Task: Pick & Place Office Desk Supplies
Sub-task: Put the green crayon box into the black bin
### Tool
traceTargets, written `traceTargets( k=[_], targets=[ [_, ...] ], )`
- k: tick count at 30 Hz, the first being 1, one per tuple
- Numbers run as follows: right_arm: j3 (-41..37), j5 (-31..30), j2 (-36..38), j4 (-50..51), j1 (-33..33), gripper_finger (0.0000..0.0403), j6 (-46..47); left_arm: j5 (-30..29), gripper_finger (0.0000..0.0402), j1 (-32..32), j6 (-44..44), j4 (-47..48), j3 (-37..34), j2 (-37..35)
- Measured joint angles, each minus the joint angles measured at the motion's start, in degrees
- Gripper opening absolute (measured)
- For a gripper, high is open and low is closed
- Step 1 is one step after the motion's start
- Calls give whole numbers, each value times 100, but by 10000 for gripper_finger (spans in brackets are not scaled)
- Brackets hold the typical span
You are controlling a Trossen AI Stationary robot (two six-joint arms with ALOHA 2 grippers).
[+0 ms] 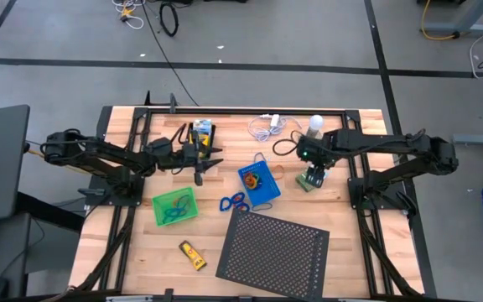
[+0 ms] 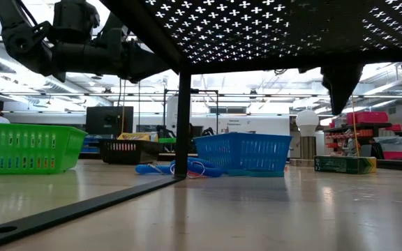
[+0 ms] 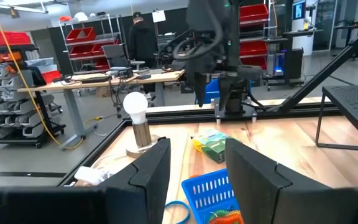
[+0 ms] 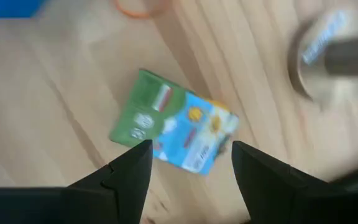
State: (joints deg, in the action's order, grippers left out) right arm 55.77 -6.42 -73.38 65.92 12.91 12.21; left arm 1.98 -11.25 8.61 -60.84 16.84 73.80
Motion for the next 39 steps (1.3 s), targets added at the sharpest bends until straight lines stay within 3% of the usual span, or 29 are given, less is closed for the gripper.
traceTargets(
  k=[10,16,25,31,39],
  targets=[
    [0,1434,-1,-174,1087,228,-49,7,158,-2,150,285,0,1],
    [-68,1539,0,50,1708,228,-184,108,158,-4,131,287,0,2],
    [-1420,1683,-4,-386,2083,228,-301,118,158,-4,128,333,0,2],
    [-1451,1895,0,-644,2114,228,-202,115,158,-4,128,331,0,2],
    [-1703,1937,-21,-1099,2625,228,58,122,158,-4,128,331,0,2]
  ],
)
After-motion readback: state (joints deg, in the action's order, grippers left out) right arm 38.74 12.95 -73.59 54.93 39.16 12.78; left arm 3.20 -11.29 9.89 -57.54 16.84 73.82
